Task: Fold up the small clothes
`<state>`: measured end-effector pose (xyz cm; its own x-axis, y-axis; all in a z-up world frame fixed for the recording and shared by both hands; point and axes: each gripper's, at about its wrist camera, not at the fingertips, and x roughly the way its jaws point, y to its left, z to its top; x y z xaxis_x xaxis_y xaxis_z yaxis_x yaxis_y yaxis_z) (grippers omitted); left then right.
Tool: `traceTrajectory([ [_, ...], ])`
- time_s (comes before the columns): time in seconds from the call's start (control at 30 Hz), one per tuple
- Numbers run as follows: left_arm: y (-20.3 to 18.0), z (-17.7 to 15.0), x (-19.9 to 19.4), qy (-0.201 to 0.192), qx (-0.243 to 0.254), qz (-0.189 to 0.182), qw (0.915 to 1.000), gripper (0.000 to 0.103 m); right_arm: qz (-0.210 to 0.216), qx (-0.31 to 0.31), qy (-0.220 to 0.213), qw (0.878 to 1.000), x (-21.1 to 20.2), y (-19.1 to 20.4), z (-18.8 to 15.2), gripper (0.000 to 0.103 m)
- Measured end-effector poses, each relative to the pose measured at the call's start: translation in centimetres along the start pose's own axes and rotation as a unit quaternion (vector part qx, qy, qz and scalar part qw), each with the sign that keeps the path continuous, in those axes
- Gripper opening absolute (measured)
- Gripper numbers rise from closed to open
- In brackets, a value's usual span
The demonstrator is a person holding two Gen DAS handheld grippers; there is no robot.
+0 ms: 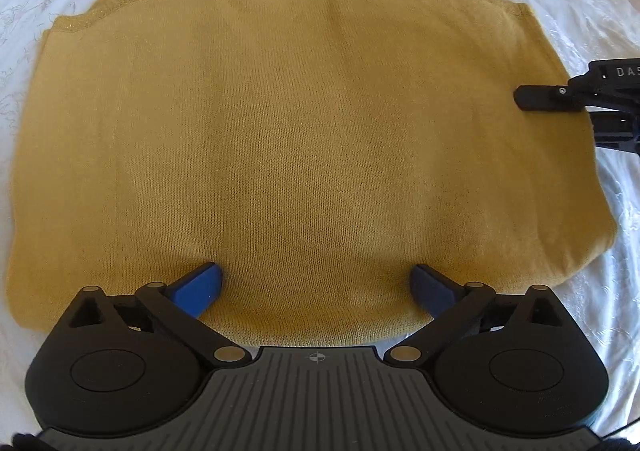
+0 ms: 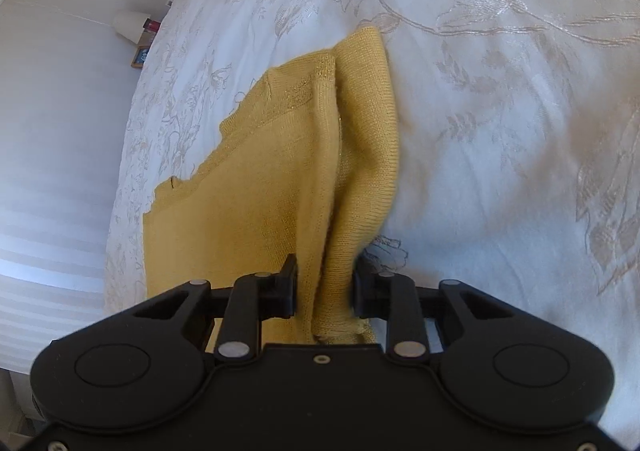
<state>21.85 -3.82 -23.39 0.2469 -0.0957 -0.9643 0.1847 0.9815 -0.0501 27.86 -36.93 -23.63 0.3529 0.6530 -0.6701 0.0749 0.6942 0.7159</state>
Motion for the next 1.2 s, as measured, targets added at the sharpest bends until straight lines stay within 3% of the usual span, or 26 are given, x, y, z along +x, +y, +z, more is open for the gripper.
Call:
traceTrajectory([
  [0.03,0.2,0.0,-0.3,0.000,-0.001,-0.004,1.0000,0.101,-0.011,-0.010,-0.003,1.000,-0.1,0.8,-0.1,0.030],
  [0.13,1.2,0.0,-2.0,-0.017,-0.006,-0.006,0.9998,0.078,-0.045,-0.028,-0.006,0.999,-0.2,3.1,-0.3,0.027],
  [0.17,1.5,-0.1,-2.8,-0.025,-0.005,-0.002,0.9997,0.076,-0.051,-0.034,-0.007,0.998,-0.3,3.8,-0.3,0.027],
  [0.37,5.5,-1.4,-7.4,-0.089,0.011,0.030,0.9955,0.076,-0.071,-0.081,-0.016,0.994,-1.2,10.1,-0.2,0.026],
  [0.5,8.2,-1.4,-9.2,-0.104,0.002,0.033,0.9941,0.076,-0.069,-0.094,-0.020,0.993,-0.6,14.5,-0.4,0.026],
  [0.7,13.8,-1.4,-10.9,-0.108,-0.041,0.018,0.9931,0.076,-0.052,-0.099,-0.018,0.994,2.6,20.4,-1.1,0.026],
  [0.9,17.9,-2.5,-11.3,-0.102,-0.052,0.013,0.9933,0.076,-0.040,-0.110,0.002,0.993,8.2,25.5,-2.4,0.026],
  [1.2,22.3,-4.0,-10.8,-0.081,-0.076,0.007,0.9938,0.076,-0.087,-0.137,0.050,0.985,16.4,29.8,-4.8,0.027],
])
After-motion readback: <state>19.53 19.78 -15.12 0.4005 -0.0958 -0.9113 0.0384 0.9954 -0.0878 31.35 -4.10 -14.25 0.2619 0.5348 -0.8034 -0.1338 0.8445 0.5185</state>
